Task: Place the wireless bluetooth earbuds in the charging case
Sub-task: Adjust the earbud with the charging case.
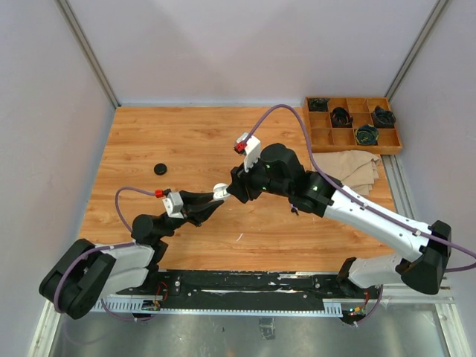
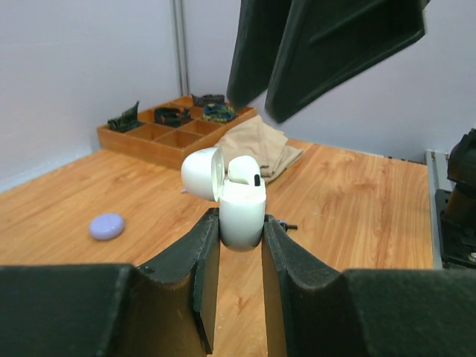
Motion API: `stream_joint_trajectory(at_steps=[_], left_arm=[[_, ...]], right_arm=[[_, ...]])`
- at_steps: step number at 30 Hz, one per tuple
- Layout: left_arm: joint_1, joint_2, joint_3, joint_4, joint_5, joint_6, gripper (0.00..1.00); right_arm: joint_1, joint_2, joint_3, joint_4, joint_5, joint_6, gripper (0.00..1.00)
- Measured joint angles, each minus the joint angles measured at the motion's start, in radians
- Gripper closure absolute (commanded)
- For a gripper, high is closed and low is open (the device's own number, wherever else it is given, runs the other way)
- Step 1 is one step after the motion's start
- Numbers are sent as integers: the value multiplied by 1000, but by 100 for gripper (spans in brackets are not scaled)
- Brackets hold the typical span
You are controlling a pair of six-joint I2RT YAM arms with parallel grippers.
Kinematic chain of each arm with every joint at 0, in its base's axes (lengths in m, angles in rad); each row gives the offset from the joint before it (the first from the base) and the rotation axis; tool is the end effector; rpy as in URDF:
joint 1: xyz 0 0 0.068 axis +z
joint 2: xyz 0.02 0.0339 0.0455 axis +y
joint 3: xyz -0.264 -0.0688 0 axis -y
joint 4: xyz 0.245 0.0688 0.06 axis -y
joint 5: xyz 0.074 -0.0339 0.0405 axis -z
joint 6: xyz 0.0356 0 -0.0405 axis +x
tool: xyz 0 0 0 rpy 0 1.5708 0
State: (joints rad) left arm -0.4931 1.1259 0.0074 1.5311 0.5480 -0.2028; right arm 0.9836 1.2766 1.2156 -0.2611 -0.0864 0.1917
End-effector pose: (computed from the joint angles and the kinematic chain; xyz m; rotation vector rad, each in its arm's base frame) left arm 0.1348 -0.0935 0.1995 0.6671 1.0854 -0.9196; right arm 0.1612 0.2477 0.3765 -0.8244 1.8116 0.8662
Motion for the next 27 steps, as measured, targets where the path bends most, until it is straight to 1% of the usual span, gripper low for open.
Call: stream_joint_trajectory(at_steps=[5,8,27], left_arm=[[0,-66,0,0,7,25,100],[1,-83,0,-6,8,39,100],[1,-103,0,-6,41,45,100]], right_arm=[[0,57,49,-79,-15,56,61],[0,70,64,-95,-29,76,63],[0,76,68,-51,-149,97,71]])
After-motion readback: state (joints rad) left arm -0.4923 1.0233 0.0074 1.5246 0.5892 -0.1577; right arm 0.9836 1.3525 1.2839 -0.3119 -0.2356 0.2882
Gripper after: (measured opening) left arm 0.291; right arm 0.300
